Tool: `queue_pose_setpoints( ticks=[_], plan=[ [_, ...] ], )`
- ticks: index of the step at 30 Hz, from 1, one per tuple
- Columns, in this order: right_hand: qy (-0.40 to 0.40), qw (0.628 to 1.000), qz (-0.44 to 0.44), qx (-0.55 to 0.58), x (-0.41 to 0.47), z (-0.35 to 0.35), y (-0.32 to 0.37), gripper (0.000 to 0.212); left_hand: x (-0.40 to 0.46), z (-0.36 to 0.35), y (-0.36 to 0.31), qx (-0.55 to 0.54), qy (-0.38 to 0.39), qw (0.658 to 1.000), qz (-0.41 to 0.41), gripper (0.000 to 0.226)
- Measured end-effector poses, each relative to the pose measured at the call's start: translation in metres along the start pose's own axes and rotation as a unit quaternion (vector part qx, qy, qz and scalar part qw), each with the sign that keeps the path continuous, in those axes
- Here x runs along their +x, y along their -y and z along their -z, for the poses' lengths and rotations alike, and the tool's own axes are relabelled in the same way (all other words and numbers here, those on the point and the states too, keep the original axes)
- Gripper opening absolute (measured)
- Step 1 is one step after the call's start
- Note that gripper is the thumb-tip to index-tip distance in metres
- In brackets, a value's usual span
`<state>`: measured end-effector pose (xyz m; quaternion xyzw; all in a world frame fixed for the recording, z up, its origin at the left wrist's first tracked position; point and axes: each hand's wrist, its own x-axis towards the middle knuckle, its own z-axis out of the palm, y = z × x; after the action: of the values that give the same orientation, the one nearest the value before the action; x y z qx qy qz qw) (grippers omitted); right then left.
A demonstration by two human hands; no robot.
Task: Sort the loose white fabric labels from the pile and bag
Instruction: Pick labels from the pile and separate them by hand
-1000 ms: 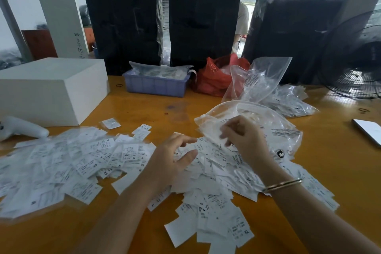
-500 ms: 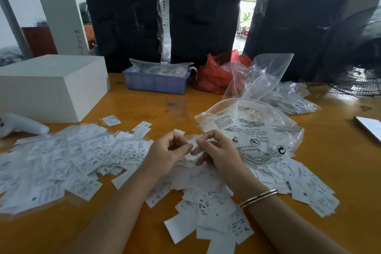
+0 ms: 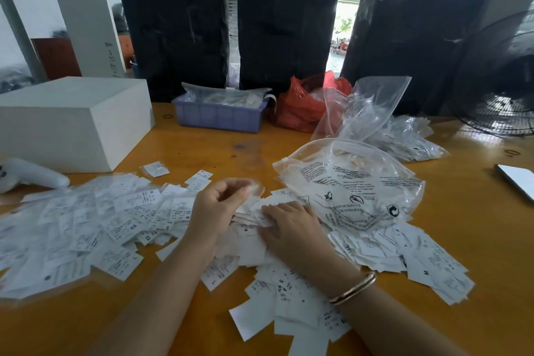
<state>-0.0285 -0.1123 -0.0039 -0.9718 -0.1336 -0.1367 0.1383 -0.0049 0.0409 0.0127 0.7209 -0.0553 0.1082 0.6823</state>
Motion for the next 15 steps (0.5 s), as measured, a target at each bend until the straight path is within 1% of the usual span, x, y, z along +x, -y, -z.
queue_pose_setpoints(
  ticks=[3,5,6,7,8,9,10,11,12,14,15],
  plan=[
    [-0.043,0.998,0.020,0.029,-0.002,0.003,0.000,0.030,0.001,0.001,0.001,0.006,-0.005,1.000,0.000,0.008],
    [-0.055,0.995,0.001,0.084,-0.002,0.004,-0.002,0.024,0.001,0.001,0.001,0.003,-0.007,1.000,0.010,0.004],
    [-0.064,0.990,-0.021,0.124,-0.001,0.006,-0.003,0.021,0.000,0.001,0.001,0.001,-0.006,1.000,0.015,0.006],
    [-0.080,0.980,-0.047,0.177,-0.001,0.009,-0.004,0.018,0.000,0.000,0.001,0.005,-0.003,1.000,0.014,0.016],
    [-0.100,0.961,-0.072,0.246,-0.002,0.012,-0.005,0.017,-0.001,0.000,-0.001,0.010,-0.001,1.000,0.011,0.026],
    [-0.118,0.933,-0.094,0.326,-0.004,0.016,-0.005,0.026,-0.001,0.000,-0.002,0.018,-0.001,1.000,0.003,0.034],
    [-0.126,0.894,-0.117,0.413,-0.005,0.019,-0.005,0.038,-0.002,-0.001,-0.004,0.025,-0.001,1.000,-0.010,0.037],
    [-0.124,0.852,-0.140,0.489,-0.006,0.022,-0.007,0.045,-0.003,-0.002,-0.004,0.038,-0.001,0.999,-0.028,0.037],
    [-0.119,0.814,-0.158,0.546,-0.008,0.024,-0.008,0.046,-0.004,-0.002,-0.005,0.059,-0.001,0.997,-0.050,0.033],
    [-0.104,0.751,-0.181,0.626,-0.010,0.028,-0.011,0.042,-0.007,-0.004,-0.004,0.115,0.008,0.988,-0.107,0.021],
    [-0.098,0.727,-0.184,0.654,-0.011,0.030,-0.012,0.043,-0.008,-0.005,-0.003,0.140,0.016,0.981,-0.136,0.017]
  ],
)
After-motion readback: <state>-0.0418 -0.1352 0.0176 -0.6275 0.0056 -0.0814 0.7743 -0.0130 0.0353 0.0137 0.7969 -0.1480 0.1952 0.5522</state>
